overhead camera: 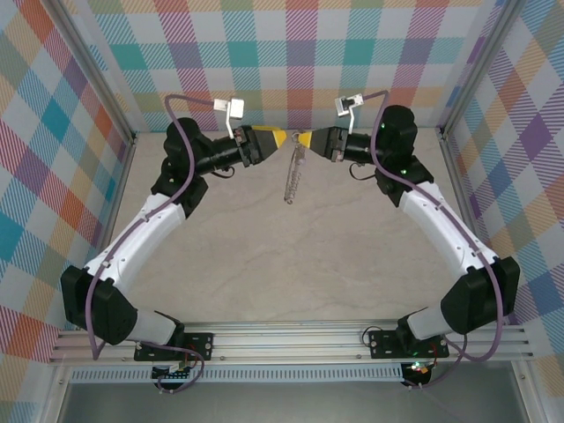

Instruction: Put the keys on the keyring

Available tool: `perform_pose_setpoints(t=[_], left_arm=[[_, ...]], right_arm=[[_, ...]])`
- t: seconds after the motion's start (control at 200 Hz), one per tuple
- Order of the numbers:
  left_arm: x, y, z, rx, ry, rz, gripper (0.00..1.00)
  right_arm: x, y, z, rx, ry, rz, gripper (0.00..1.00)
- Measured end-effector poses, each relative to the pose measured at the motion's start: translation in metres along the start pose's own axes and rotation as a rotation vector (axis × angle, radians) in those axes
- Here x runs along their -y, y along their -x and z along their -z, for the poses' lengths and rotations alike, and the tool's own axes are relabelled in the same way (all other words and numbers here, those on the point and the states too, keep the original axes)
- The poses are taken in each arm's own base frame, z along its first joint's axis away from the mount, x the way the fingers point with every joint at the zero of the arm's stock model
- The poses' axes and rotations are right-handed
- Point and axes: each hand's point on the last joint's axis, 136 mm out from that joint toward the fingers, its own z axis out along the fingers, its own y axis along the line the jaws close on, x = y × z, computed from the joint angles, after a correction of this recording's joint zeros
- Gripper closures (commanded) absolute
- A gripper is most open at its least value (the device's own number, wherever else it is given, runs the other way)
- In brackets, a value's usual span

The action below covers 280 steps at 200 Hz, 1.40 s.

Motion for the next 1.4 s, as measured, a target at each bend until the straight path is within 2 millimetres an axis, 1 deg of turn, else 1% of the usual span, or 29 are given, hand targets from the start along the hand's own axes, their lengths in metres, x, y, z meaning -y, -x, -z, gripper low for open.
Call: perform_pose_setpoints(t=[0.045,0.085,0.11,0.255,0.375,0.545,0.76,0.86,1.4], left_arm=[[-0.002,0.0,-0.001,-0.02,-0.002,-0.005,0.64],[-0.005,0.0,-0.002,-0.035,-0.002,-0.012,0.69],[-0.008,0.0,-0.003,-0.045,-0.004,-0.017,0.7],[-0.021,-0.004,-0.007,-0.106,-0.012,-0.013,0.69],[-0.025,-0.008,-0.011,-0.146,-0.025,-0.004,0.69],[-0.025,-0.01,-0.014,-0.176,-0.047,-0.004,0.69],[-0.04,-0.02,-0.021,-0.213,-0.051,0.036,0.69],[-0.042,-0.023,-0.022,-0.222,-0.055,0.045,0.69],[-0.038,-0.031,-0.028,-0.246,-0.082,0.059,0.7]], right_arm=[[0.004,0.0,0.0,-0.018,0.005,-0.005,1.0],[0.009,-0.001,-0.001,-0.036,0.011,-0.015,1.0],[0.011,-0.001,-0.001,-0.047,0.015,-0.021,1.0],[0.027,-0.006,-0.005,-0.102,0.025,-0.06,1.0],[0.033,-0.012,-0.006,-0.131,0.035,-0.087,1.0],[0.03,-0.016,-0.006,-0.153,0.058,-0.091,1.0],[0.029,-0.016,-0.007,-0.163,0.077,-0.087,1.0],[0.03,-0.017,-0.007,-0.166,0.079,-0.091,1.0],[0.03,-0.016,-0.008,-0.164,0.079,-0.088,1.0]])
